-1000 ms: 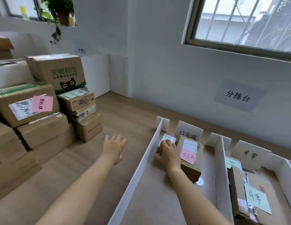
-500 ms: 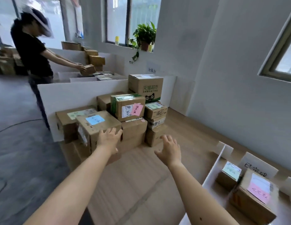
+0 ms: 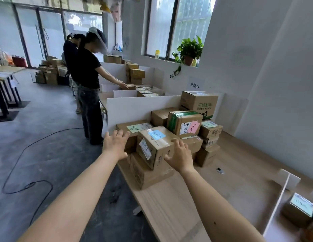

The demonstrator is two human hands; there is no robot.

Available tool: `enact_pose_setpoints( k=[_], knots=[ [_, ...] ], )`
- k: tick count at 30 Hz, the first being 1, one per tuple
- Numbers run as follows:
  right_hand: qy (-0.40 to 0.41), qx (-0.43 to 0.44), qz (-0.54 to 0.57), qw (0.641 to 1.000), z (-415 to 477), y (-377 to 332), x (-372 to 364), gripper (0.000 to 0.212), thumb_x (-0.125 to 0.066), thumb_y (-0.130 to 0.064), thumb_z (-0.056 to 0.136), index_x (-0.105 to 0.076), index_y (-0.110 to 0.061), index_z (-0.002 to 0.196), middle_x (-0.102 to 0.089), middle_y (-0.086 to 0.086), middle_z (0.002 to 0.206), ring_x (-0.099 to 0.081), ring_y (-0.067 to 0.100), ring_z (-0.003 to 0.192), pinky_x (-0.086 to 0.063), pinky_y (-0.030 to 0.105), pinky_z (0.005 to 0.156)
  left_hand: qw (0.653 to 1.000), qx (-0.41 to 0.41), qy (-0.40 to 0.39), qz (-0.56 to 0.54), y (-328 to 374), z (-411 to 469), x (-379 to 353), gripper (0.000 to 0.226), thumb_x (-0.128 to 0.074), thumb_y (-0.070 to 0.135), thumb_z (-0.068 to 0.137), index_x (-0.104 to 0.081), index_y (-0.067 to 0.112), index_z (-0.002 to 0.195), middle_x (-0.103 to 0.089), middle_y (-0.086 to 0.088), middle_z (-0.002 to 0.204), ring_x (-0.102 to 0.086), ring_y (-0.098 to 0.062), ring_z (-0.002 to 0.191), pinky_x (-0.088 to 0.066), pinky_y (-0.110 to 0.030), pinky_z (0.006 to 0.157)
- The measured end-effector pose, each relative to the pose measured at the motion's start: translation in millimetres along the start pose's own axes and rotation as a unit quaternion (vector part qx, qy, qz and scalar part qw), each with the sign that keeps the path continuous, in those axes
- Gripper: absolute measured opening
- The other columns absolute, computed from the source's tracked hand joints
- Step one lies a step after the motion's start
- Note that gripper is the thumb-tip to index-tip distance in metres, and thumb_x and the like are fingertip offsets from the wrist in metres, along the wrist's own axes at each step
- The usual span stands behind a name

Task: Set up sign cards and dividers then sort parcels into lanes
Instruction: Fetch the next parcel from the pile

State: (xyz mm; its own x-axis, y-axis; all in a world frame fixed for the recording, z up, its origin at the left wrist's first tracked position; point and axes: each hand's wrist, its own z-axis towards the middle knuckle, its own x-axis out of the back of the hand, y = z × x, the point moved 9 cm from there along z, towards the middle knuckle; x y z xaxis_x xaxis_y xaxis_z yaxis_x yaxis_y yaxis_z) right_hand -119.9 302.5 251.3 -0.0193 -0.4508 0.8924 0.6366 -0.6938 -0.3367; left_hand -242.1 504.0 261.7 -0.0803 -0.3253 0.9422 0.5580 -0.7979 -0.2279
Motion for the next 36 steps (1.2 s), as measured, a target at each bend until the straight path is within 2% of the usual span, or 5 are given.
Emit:
enact_pose_setpoints(
  k=[9, 14, 22, 29, 36],
  knots=[
    [0.011, 0.060, -0.009, 0.998, 18.9, -101.9, -19.6, 0.062, -0.062, -0.034, 0.081, -0.040, -0.015, 0.136, -0.045, 0.010, 0.134, -0.044, 0.029, 0.122, -0.041, 0.039, 0.098, 1.000, 0.028, 0.004, 0.011, -90.7, -10.2, -12.4, 0.088, -0.059, 0.056, 0.080, -0.014, 0.021, 0.147, -0.031, -0.005, 0.144, -0.032, -0.024, 0.132, -0.030, -0.043, 0.105],
    [0.011, 0.077, -0.010, 0.997, 30.3, -130.1, -29.5, 0.060, -0.061, -0.032, 0.081, -0.041, -0.015, 0.135, -0.046, 0.011, 0.135, -0.044, 0.031, 0.123, -0.039, 0.042, 0.099, 0.999, 0.044, 0.019, -0.004, -124.2, -2.9, -11.3, 0.091, -0.061, 0.058, 0.077, -0.015, 0.023, 0.147, -0.034, -0.005, 0.142, -0.036, -0.024, 0.128, -0.032, -0.041, 0.102],
    [0.016, 0.059, 0.041, 0.997, 57.4, -142.2, -53.0, 0.058, -0.062, -0.031, 0.080, -0.043, -0.014, 0.132, -0.046, 0.011, 0.134, -0.045, 0.031, 0.121, -0.039, 0.042, 0.098, 0.999, 0.026, 0.037, -0.015, -144.5, 15.1, -23.5, 0.094, -0.060, 0.062, 0.075, -0.015, 0.021, 0.147, -0.034, -0.005, 0.142, -0.038, -0.024, 0.127, -0.034, -0.039, 0.099],
    [0.021, 0.080, 0.037, 0.996, 93.4, -150.0, -69.0, 0.053, -0.063, -0.030, 0.081, -0.046, -0.011, 0.127, -0.048, 0.011, 0.126, -0.048, 0.030, 0.116, -0.041, 0.041, 0.095, 0.999, 0.029, 0.026, -0.031, -153.0, 52.0, -38.6, 0.092, -0.063, 0.058, 0.075, -0.017, 0.022, 0.147, -0.034, -0.005, 0.143, -0.037, -0.023, 0.129, -0.034, -0.039, 0.101],
    [0.024, 0.068, 0.028, 0.997, 143.4, -134.3, -76.9, 0.056, -0.064, -0.027, 0.080, -0.044, -0.011, 0.130, -0.047, 0.011, 0.128, -0.047, 0.030, 0.117, -0.040, 0.040, 0.096, 0.998, 0.003, 0.028, -0.048, -136.1, 101.7, -52.3, 0.087, -0.063, 0.056, 0.077, -0.021, 0.021, 0.145, -0.038, -0.004, 0.140, -0.042, -0.023, 0.124, -0.039, -0.037, 0.093]
  ],
)
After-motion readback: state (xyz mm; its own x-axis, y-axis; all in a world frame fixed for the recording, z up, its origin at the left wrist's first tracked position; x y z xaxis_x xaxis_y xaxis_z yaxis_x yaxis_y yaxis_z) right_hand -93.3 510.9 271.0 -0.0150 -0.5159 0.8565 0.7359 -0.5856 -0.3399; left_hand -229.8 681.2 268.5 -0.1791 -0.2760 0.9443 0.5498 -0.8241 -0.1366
